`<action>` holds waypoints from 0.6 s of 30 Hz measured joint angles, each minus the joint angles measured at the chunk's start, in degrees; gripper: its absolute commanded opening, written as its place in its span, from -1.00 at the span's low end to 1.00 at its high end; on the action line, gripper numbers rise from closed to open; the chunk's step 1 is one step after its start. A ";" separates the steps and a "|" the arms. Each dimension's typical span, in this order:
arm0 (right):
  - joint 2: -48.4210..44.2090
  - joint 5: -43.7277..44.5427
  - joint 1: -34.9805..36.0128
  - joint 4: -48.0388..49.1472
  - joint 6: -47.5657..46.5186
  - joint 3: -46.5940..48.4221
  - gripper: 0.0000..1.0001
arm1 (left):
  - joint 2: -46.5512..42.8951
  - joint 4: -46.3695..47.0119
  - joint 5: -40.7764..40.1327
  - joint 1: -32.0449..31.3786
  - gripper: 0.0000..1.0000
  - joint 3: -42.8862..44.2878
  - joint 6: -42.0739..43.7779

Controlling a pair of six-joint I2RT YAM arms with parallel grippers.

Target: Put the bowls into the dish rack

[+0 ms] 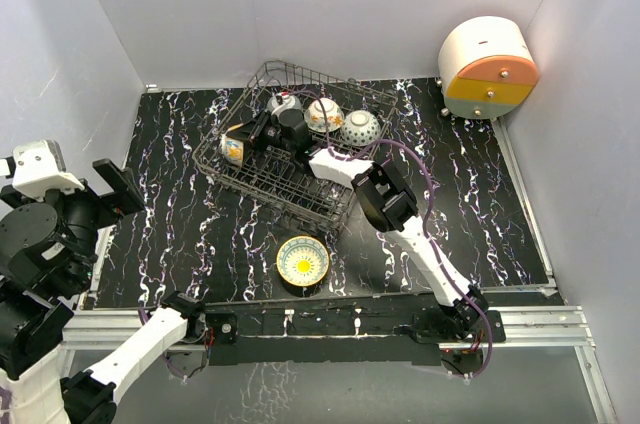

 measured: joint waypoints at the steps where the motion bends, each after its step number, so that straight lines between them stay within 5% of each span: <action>1: 0.00 0.11 0.00 0.07 0.00 -0.15 -0.78 | 0.00 0.02 0.09 0.00 0.92 -0.11 0.17; 18: -8.57 3.08 -0.44 1.84 -1.92 -15.28 -0.56 | 0.00 1.66 1.20 -0.11 0.93 -1.42 2.62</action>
